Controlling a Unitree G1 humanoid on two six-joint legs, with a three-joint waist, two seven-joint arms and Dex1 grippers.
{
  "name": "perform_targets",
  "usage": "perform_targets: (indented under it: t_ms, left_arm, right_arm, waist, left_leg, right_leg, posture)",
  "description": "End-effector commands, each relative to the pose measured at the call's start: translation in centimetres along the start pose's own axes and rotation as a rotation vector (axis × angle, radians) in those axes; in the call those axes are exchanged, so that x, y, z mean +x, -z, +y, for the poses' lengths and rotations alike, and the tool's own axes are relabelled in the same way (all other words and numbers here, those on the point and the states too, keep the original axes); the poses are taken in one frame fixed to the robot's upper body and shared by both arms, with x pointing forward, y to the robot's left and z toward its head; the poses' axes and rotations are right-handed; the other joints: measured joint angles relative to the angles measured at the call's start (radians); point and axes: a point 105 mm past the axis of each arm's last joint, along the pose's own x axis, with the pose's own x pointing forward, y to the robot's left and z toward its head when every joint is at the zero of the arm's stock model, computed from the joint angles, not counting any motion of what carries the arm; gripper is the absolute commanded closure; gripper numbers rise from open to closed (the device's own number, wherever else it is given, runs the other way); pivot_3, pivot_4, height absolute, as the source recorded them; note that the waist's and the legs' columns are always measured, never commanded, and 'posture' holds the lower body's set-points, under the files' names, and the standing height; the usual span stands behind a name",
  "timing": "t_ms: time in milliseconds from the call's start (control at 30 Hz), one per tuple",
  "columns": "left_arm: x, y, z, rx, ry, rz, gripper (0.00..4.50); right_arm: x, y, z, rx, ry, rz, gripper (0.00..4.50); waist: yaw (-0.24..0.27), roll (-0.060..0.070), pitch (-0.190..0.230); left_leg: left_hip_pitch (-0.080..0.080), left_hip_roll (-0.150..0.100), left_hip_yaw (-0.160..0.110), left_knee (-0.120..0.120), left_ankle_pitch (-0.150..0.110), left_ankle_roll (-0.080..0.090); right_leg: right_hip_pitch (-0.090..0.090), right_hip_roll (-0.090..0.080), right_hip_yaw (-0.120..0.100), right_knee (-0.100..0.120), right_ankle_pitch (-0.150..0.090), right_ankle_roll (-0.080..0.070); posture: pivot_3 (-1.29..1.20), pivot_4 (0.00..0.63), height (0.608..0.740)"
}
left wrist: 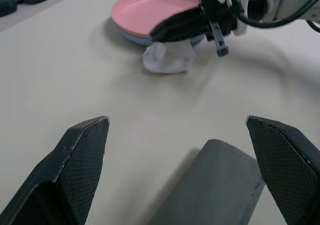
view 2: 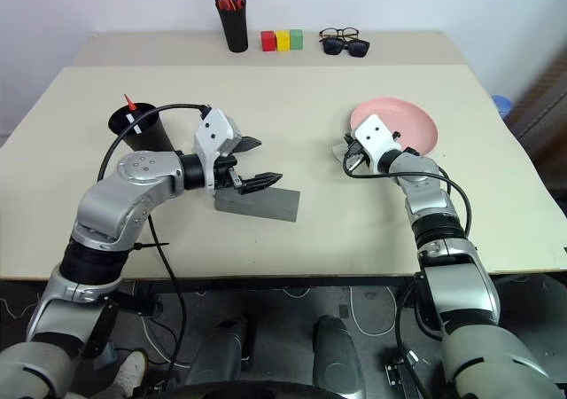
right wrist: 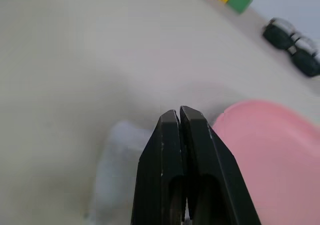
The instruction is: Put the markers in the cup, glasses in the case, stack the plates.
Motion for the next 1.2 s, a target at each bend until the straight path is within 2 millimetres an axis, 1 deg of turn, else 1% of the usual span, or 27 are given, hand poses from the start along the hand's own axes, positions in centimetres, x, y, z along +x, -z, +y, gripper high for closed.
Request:
perform_targets:
  t_ms: [33, 133, 300, 433, 500, 567, 633, 733, 767, 800, 833, 900, 967, 1000, 1067, 1100, 1167, 1200]
  left_arm:
    - [-0.1, -0.9, 0.0, 0.029, -0.002, -0.036, 0.0]
    - [0.0, -0.9, -0.1, 0.028, 0.002, -0.038, 0.0]
    - [0.2, -0.9, -0.1, 0.028, 0.008, -0.04, 0.0]
    - [0.4, -1.0, -0.3, 0.025, 0.013, -0.046, 0.0]
    - [0.4, -1.0, -0.3, 0.023, 0.015, -0.047, 0.0]
    - [0.4, -0.8, -0.3, 0.017, 0.012, -0.043, 0.0]
    - [0.3, -0.7, -0.3, 0.013, 0.008, -0.04, 0.0]
    - [0.0, -0.5, -0.1, 0.005, -0.006, -0.044, 0.0]
    - [-0.2, -0.6, 0.0, 0.006, -0.02, -0.053, 0.0]
    - [-0.3, -0.7, 0.1, 0.007, -0.029, -0.059, 0.0]
    - [-0.8, -1.3, 0.6, 0.023, -0.086, -0.118, 0.0]
    - [-2.8, -2.6, 1.5, 0.072, -0.217, -0.274, 0.0]
    - [-4.8, -2.7, 2.0, 0.11, -0.348, -0.345, 0.0]
    - [-5.4, -2.6, 2.1, 0.12, -0.396, -0.36, 0.0]
    - [-6.9, -1.1, 1.6, 0.051, -0.405, -0.33, 0.0]
    - [-7.8, -0.2, 1.5, 0.052, -0.415, -0.297, 0.0]
    - [-9.8, 1.0, 1.2, 0.019, -0.42, -0.287, 0.0]
    - [-10.7, 1.6, 0.8, 0.007, -0.416, -0.281, 0.0]
  right_arm:
    - [-0.6, -3.2, -2.8, -0.022, 0.089, -0.102, 4.47]
    - [-1.0, -4.1, -3.8, -0.031, 0.119, -0.12, 4.47]
    - [-1.3, -4.9, -5.9, -0.038, 0.193, -0.13, 4.47]
    - [-1.5, -4.6, -8.1, -0.068, 0.293, -0.097, 4.47]
    - [-1.5, -4.0, -8.7, -0.05, 0.309, -0.067, 4.47]
    - [-1.6, -3.2, -9.1, -0.011, 0.32, -0.033, 3.92]
    - [-1.7, -2.9, -9.3, -0.017, 0.326, -0.017, 3.14]
    - [-2.0, -3.1, -9.9, -0.026, 0.356, -0.029, 1.58]
    - [-2.2, -3.1, -10.1, -0.038, 0.366, -0.027, 1.14]
    - [-2.3, -3.1, -10.2, -0.048, 0.372, -0.026, 1.14]
    - [-2.7, -3.2, -10.5, -0.044, 0.373, -0.039, 1.14]
    - [-3.7, -3.7, -11.0, 0.015, 0.371, -0.094, 1.14]
    - [-4.8, -4.1, -10.7, 0.064, 0.337, -0.163, 1.14]
    - [-5.2, -4.1, -10.5, 0.074, 0.322, -0.184, 1.14]
    - [-7.1, -3.8, -9.4, 0.101, 0.255, -0.201, 1.14]
    - [-8.5, -3.4, -8.5, 0.122, 0.189, -0.199, 1.14]
    - [-11.3, -2.5, -6.7, 0.194, 0.091, -0.164, 1.14]
    - [-12.8, -2.1, -5.6, 0.203, 0.042, -0.142, 1.14]
  waist:
    - [0.0, 0.0, 0.0]
    - [0.001, 0.0, 0.0]
    - [0.001, 0.0, 0.0]
    - [0.001, 0.0, 0.0]
    - [0.001, 0.0, 0.0]
    - [0.001, 0.0, 0.0]
    - [0.001, 0.0, 0.0]
    - [0.0, 0.0, 0.0]
    - [0.0, 0.0, 0.0]
    - [0.0, 0.0, 0.0]
    - [0.0, 0.0, 0.0]
    - [-0.001, 0.001, 0.001]
    - [0.002, 0.001, 0.001]
    - [0.003, 0.001, 0.001]
    - [0.007, 0.001, 0.0]
    - [0.012, 0.001, 0.0]
    - [0.028, 0.001, 0.0]
    - [0.032, 0.001, 0.0]
  left_leg:
    - [0.0, 0.0, 0.0, 0.0, 0.0, 0.0]
    - [0.0, 0.0, 0.0, 0.0, 0.0, 0.0]
    - [0.0, 0.0, 0.0, 0.0, 0.0, 0.0]
    - [0.0, 0.0, 0.0, 0.0, 0.0, 0.0]
    - [0.0, 0.0, 0.0, 0.0, 0.0, 0.0]
    - [0.0, 0.0, 0.0, 0.0, 0.0, 0.0]
    - [0.0, 0.0, 0.0, -0.001, 0.0, 0.0]
    - [0.0, 0.0, 0.0, -0.001, 0.0, 0.0]
    - [0.0, 0.0, 0.0, -0.001, 0.0, 0.0]
    - [0.0, 0.0, 0.0, -0.001, 0.0, 0.0]
    - [0.0, 0.0, 0.0, -0.001, 0.0, 0.0]
    - [0.0, 0.0, 0.0, -0.001, 0.0, 0.0]
    - [0.0, 0.0, 0.0, -0.002, 0.0, 0.0]
    - [0.0, 0.0, 0.0, -0.003, 0.0, 0.0]
    - [0.0, 0.0, 0.0, -0.003, 0.0, 0.0]
    - [0.0, 0.0, 0.0, -0.003, 0.0, 0.0]
    - [0.0, 0.0, 0.0, -0.002, -0.001, 0.001]
    - [-0.001, 0.0, 0.001, -0.002, -0.001, 0.001]
  right_leg:
    - [0.0, 0.0, 0.0, 0.0, 0.0, 0.0]
    - [0.0, 0.0, 0.0, 0.0, 0.0, 0.0]
    - [0.0, 0.0, 0.0, 0.0, 0.0, 0.0]
    - [0.0, 0.0, 0.0, 0.0, 0.0, 0.0]
    - [0.0, 0.0, 0.0, 0.0, -0.001, -0.001]
    - [0.0, 0.0, 0.0, -0.001, -0.001, -0.001]
    - [0.0, 0.0, 0.0, -0.001, 0.0, -0.001]
    - [0.0, 0.0, 0.0, -0.001, 0.0, 0.0]
    - [0.0, 0.0, 0.0, -0.001, 0.0, 0.0]
    - [0.0, 0.0, 0.0, -0.001, 0.0, 0.0]
    - [0.0, 0.0, 0.0, -0.001, 0.0, 0.0]
    - [0.0, 0.0, 0.001, -0.001, 0.0, 0.0]
    - [-0.001, 0.0, 0.001, -0.001, 0.0, 0.0]
    - [-0.001, 0.0, 0.001, -0.001, 0.0, 0.0]
    - [-0.001, 0.0, 0.001, -0.001, 0.0, 0.0]
    - [0.0, 0.0, 0.001, -0.001, 0.0, 0.001]
    - [0.0, 0.0, 0.001, -0.002, -0.001, 0.0]
    - [0.0, 0.0, 0.001, -0.002, -0.002, -0.003]
  posture:
    - [0.0, 0.15, 0.74]
    - [0.0, 0.15, 0.74]
    - [0.0, 0.15, 0.74]
    - [0.0, 0.15, 0.74]
    - [0.0, 0.15, 0.74]
    - [0.0, 0.15, 0.74]
    - [0.0, 0.15, 0.74]
    - [0.0, 0.15, 0.74]
    - [0.0, 0.15, 0.74]
    - [0.0, 0.15, 0.74]
    - [0.0, 0.15, 0.74]
    - [0.0, 0.15, 0.74]
    - [0.0, 0.15, 0.74]
    - [0.0, 0.15, 0.74]
    - [0.0, 0.15, 0.74]
    - [0.0, 0.15, 0.74]
    - [0.0, 0.15, 0.74]
    - [0.0, 0.15, 0.74]
